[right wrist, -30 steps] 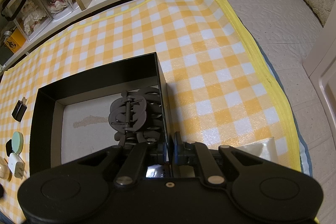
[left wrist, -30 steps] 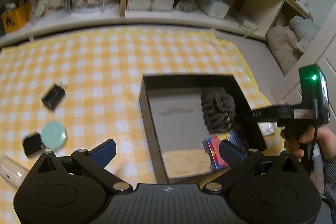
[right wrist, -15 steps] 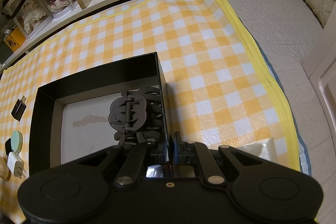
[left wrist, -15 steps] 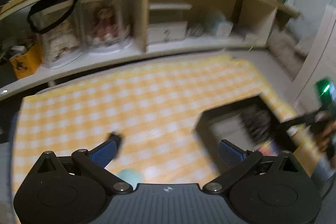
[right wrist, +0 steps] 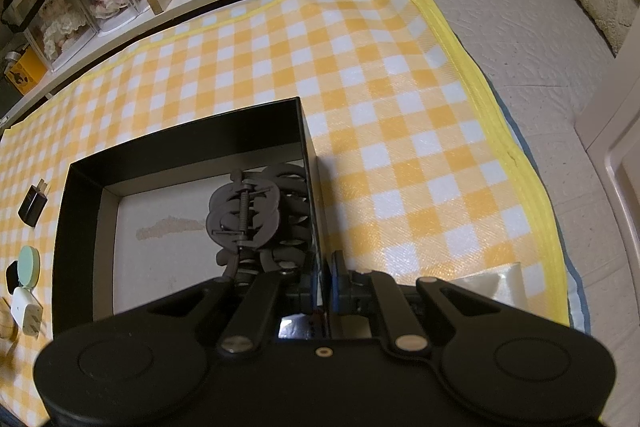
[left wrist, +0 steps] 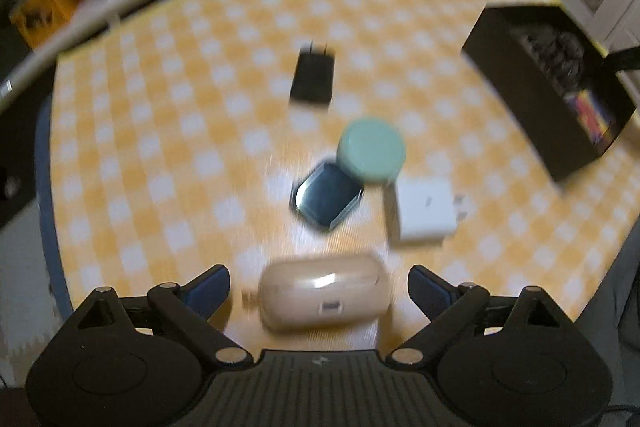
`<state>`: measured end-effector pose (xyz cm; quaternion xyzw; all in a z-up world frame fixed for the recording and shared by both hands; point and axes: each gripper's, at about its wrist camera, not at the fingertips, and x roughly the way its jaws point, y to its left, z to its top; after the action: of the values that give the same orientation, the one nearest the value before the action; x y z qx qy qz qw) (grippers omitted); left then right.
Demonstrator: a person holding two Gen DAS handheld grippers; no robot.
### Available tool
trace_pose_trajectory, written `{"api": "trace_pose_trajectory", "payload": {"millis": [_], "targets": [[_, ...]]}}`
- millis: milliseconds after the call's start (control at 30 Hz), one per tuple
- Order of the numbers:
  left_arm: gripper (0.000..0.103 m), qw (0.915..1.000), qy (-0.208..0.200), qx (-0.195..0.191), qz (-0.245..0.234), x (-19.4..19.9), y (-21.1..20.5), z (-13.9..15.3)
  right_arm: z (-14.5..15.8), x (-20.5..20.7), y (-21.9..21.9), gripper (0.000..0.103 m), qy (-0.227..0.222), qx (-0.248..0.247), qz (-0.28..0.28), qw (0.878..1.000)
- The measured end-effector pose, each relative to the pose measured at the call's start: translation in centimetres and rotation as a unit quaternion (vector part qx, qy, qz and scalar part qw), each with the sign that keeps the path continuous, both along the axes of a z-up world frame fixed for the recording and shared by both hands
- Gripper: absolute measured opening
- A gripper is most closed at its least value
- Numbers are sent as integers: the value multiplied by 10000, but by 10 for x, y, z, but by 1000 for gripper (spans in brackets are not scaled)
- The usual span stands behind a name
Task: Organize rigid objects
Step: 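Grasp the beige Kinyo earbud case with the left gripper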
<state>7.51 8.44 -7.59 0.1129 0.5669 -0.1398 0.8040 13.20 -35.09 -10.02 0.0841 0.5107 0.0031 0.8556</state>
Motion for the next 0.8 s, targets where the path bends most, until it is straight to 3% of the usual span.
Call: {"api": "trace_pose_trajectory", "payload": {"millis": [400, 667, 800], "targets": [[90, 9986, 463, -80, 245, 15, 1, -22, 0, 3, 2, 7, 68, -43, 39, 10000], [87, 9983, 339, -122, 456, 16, 2, -20, 0, 2, 2, 7, 67, -56, 52, 9999], [87, 9966, -72, -263, 775, 15, 6, -2, -1, 3, 2, 6, 69, -65, 59, 9999]]}}
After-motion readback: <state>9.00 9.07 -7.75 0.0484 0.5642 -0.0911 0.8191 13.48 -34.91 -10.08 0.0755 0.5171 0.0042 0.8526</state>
